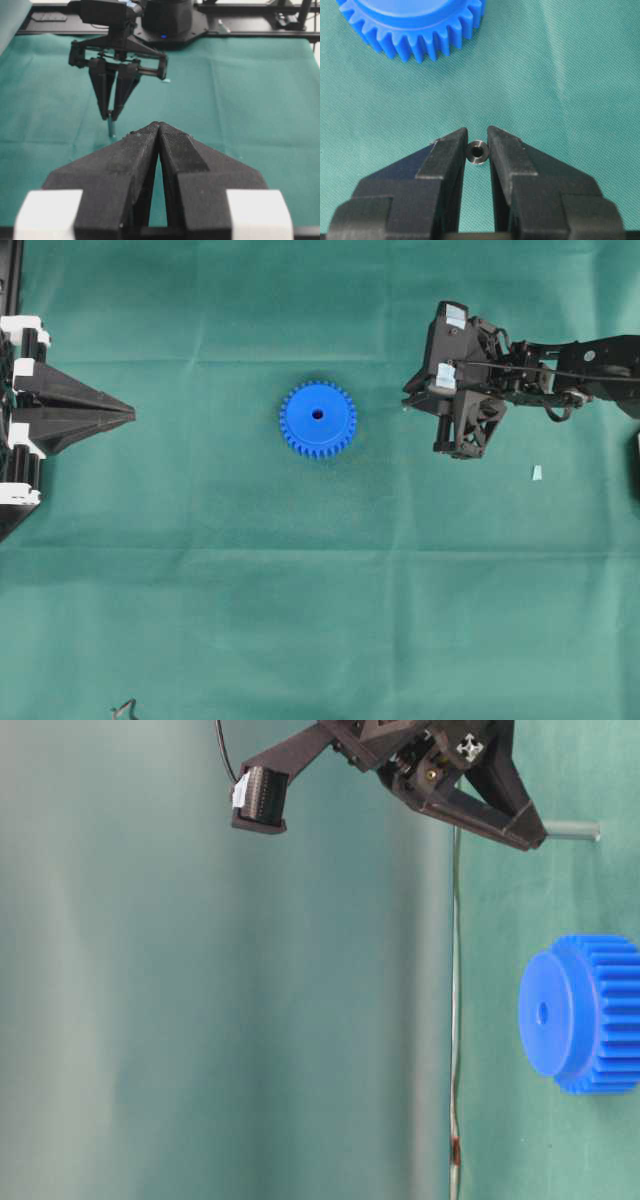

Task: Insert the shaft into the center hole of the gear.
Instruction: 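Lift the shaft with the right gripper and carry it over the blue gear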

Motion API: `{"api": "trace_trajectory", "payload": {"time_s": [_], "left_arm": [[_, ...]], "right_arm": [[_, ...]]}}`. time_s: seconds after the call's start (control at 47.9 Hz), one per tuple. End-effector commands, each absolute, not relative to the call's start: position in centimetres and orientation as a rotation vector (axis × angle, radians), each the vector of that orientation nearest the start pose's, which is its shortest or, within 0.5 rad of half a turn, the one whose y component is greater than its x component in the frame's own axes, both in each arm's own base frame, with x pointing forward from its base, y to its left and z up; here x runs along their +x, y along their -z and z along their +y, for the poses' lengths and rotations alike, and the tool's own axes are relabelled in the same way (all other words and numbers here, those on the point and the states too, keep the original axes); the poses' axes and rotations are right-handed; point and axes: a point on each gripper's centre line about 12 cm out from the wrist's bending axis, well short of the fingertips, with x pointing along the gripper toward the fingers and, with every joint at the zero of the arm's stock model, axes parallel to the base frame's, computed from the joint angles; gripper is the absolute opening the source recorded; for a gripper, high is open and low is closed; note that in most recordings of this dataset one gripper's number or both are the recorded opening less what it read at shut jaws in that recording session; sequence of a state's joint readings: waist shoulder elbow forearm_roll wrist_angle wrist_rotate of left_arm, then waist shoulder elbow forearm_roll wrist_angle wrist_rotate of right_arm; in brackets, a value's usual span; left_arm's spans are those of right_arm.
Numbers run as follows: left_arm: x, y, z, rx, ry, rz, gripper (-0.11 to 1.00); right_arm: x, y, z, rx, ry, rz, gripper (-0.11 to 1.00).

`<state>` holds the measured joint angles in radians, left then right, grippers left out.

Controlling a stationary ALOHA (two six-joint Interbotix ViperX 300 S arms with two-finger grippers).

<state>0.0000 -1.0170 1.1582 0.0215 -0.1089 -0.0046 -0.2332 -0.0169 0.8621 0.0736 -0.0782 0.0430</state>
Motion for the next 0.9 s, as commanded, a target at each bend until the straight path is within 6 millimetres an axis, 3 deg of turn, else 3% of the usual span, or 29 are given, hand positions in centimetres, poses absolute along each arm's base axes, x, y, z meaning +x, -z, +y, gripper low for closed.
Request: {"api": "trace_trajectory", "payload": {"time_s": [0.0,0.292,0.648,0.877], "left_arm": [[19.3,-30.1,-0.1,0.018,0.004,0.002,0.03],[19.3,-30.0,-0.1,0.018,0.006,0.008,0.03],[19.3,-30.0,-0.1,0.017,0.006,0.008,0.03],[19.3,-30.1,-0.1,0.017,0.006,0.008,0.03]], "right_arm": [[33.5,-13.3,-8.1,0.197,0.274,0.716,0.16],[34.1,-18.9,-8.2,0.195,0.258,0.701,0.16],[34.0,-19.6,-8.1,0.201,0.255,0.735,0.16],[34.9,-20.6,-7.7,0.198,0.241,0.706,0.16]]}}
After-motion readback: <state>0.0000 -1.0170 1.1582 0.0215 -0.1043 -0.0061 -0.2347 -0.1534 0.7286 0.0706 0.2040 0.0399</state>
